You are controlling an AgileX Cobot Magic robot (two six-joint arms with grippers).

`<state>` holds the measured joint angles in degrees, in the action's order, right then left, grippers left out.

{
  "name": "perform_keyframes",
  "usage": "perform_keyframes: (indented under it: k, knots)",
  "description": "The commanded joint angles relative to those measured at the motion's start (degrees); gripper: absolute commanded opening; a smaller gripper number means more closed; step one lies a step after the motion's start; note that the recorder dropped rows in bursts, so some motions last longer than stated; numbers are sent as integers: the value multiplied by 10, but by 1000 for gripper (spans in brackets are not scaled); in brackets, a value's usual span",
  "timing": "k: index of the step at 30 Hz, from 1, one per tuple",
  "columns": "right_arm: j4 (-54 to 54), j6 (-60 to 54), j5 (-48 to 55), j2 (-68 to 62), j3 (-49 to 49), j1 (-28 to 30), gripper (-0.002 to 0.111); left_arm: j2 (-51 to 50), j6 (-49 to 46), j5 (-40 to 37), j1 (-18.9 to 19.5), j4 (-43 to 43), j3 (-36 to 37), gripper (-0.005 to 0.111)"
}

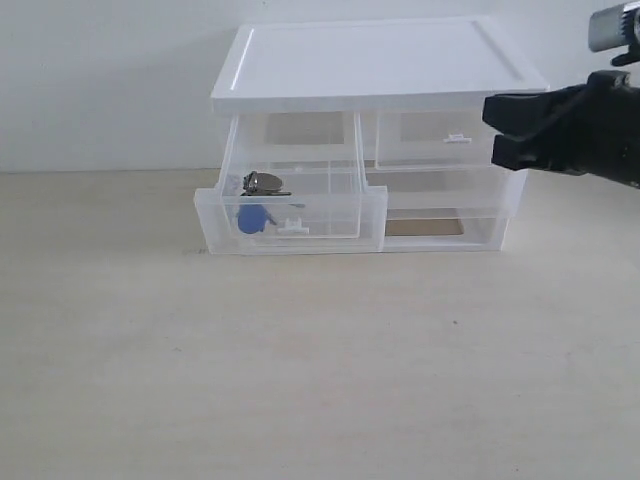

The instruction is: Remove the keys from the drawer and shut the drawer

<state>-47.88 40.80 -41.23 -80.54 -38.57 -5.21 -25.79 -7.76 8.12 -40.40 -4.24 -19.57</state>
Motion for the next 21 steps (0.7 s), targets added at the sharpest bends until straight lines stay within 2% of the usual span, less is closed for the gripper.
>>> perform_keyframes:
  k: [1,8,10,21]
  knots:
    - [-13,12,-21,85,37,-1,1,125,16,53,-1,8,97,4]
    - [-13,32,-31,181,82,-1,1,230,46,52,-1,8,194,4]
    - [-13,38,-36,183,81,-1,1,234,88,52,-1,8,196,4]
    - [-13,38,-36,183,81,-1,1,234,82,32,-1,4,196,4]
